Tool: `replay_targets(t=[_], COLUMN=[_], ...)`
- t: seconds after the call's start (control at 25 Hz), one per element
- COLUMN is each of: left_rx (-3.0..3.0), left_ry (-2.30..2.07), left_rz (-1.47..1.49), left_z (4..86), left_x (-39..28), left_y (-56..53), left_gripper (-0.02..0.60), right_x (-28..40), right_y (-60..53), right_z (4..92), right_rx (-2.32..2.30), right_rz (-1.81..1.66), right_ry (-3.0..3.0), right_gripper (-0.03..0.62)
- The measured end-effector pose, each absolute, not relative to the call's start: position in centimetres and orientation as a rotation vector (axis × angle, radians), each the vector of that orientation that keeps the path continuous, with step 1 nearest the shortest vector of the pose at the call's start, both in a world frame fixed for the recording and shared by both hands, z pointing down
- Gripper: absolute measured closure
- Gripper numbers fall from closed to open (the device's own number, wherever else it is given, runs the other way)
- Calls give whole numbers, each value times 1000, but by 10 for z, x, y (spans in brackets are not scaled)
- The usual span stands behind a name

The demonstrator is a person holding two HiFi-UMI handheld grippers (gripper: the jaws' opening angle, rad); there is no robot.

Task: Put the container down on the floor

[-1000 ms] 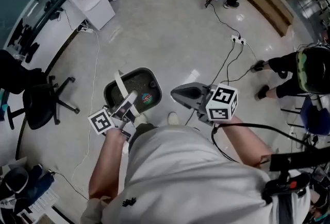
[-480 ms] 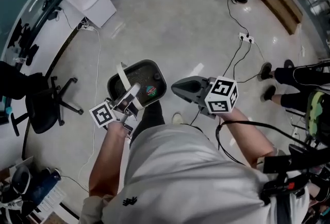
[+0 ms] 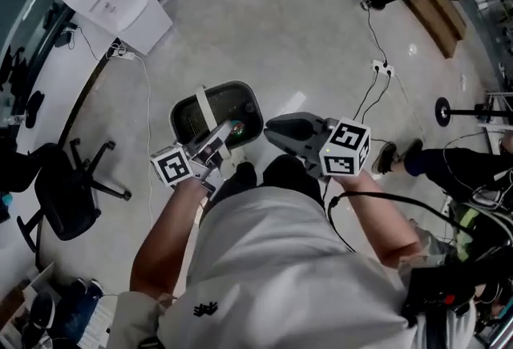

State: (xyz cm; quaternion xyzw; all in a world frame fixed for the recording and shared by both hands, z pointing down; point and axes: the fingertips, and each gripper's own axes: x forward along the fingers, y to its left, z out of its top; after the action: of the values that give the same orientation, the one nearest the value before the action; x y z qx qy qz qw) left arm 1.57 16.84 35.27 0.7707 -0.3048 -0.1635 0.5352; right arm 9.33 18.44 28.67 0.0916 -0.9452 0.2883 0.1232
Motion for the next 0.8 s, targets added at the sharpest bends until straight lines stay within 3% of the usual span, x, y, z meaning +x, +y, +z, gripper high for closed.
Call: replay_targets(t=[0.12, 0.24, 0.8], left_rx=[1868, 1875, 1730], left_ry=[-725, -740, -858], left_rz=[-352, -348, -365], left_z=[369, 387, 561], left_x=[-5, -19, -75], left_y=[117, 65, -197], left_gripper=[522, 522, 523], right_x=[66, 50, 1], right_y=[146, 102, -165], right_z=[296, 311, 429], right_rx=[278, 261, 58], right_rz=[854, 890, 957], right_ry=[-2741, -2717, -2608], right_gripper=[566, 500, 500])
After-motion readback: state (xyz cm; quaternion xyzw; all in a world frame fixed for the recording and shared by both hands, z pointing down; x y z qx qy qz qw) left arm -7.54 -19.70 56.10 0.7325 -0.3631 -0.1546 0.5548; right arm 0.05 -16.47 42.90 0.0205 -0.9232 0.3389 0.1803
